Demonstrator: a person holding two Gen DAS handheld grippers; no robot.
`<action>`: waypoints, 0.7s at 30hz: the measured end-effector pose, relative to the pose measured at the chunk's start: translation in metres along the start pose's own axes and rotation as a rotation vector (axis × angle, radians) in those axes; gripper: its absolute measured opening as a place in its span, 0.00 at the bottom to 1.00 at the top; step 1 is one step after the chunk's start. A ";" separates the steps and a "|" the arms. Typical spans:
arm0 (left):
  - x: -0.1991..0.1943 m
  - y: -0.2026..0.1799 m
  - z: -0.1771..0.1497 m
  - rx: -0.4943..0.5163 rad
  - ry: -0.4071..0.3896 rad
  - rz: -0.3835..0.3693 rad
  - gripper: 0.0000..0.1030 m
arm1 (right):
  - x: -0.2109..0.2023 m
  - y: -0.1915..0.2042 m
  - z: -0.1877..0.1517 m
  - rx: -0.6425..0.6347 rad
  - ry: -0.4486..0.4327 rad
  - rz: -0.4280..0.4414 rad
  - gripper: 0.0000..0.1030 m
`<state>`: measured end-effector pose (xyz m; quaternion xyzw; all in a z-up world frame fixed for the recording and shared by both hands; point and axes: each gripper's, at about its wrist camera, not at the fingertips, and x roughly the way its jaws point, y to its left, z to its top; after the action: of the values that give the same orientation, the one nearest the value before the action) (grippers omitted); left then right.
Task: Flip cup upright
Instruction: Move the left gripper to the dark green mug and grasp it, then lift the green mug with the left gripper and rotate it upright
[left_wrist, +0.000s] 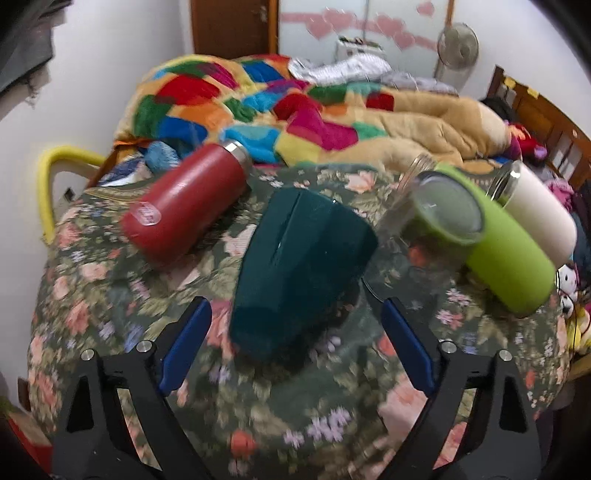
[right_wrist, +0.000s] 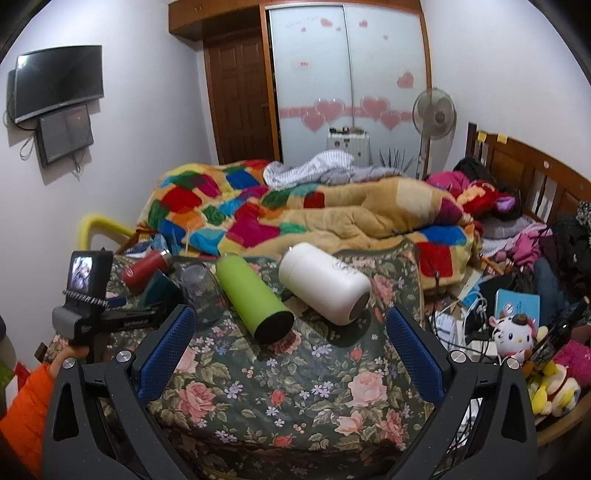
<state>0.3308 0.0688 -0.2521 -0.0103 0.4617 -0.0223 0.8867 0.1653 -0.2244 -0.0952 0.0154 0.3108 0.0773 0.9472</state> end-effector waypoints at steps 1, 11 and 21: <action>0.007 0.001 0.002 0.004 0.013 -0.010 0.90 | 0.006 0.000 0.000 -0.001 0.012 -0.004 1.00; 0.027 -0.001 0.015 0.066 -0.002 -0.029 0.79 | 0.032 0.007 0.004 -0.029 0.068 -0.012 1.00; 0.014 -0.003 0.005 0.074 -0.016 0.012 0.72 | 0.033 0.015 0.002 -0.049 0.080 -0.016 1.00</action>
<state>0.3428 0.0654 -0.2608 0.0250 0.4536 -0.0340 0.8902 0.1909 -0.2044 -0.1118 -0.0132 0.3467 0.0779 0.9346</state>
